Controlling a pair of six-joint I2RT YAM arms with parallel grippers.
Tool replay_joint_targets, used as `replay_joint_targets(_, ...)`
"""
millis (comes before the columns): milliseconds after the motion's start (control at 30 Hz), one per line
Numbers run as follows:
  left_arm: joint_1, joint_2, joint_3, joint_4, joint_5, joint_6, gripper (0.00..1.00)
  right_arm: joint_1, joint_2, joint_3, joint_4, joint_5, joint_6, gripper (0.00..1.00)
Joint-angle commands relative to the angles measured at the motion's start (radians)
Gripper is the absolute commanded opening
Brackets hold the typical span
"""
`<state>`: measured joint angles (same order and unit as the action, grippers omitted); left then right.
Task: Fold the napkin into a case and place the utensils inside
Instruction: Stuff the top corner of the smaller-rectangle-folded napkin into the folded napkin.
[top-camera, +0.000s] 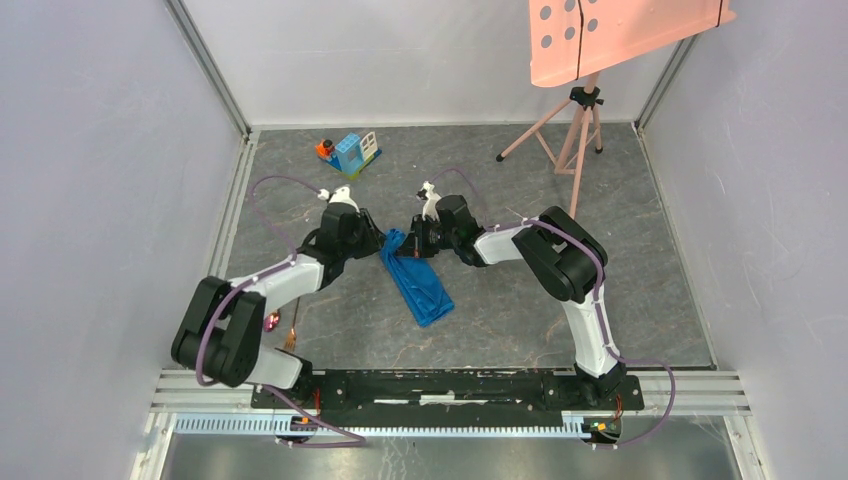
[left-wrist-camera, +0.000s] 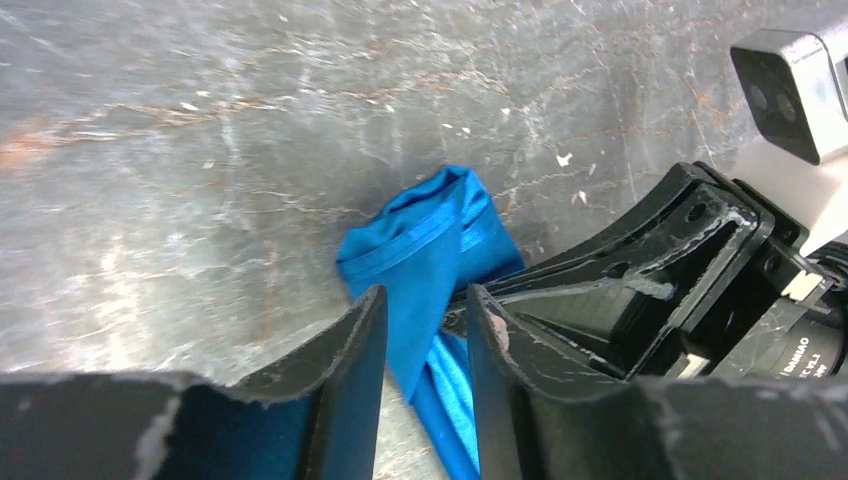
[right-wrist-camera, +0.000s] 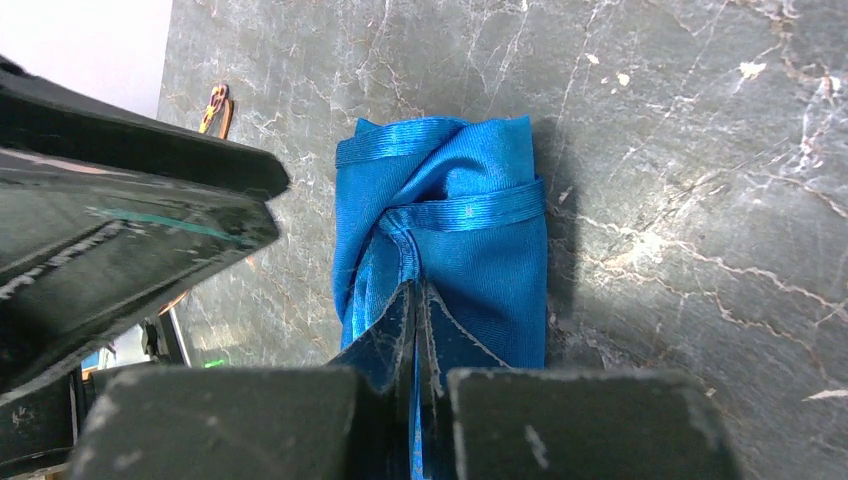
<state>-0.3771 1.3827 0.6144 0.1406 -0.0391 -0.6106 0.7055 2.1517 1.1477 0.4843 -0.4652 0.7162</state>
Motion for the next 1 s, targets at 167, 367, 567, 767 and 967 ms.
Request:
replay_joint_targets(167,-0.003,0.175,0.115,0.061,0.084,0.06,0.24,0.003,-0.011,-0.015,0.0,-0.013,-0.022,0.0)
replay_joint_targets(367,-0.007,0.254,0.086,0.183,0.133,0.043,0.19,0.011,0.032,0.029,-0.011,-0.024,-0.026,0.0)
replay_joint_targets(567,-0.021,0.265,0.031,0.216,0.131,0.013,0.18,0.013,0.054,0.056,-0.004,-0.01,-0.01,0.0)
replay_joint_targets(767,-0.018,0.114,0.008,0.121,0.079,0.026,0.29,0.011,-0.037,0.002,-0.077,-0.012,-0.105,0.0)
replay_joint_targets(967,-0.003,-0.089,0.002,-0.109,-0.027,-0.09,0.52,0.02,-0.176,0.008,-0.251,-0.018,-0.295,0.2)
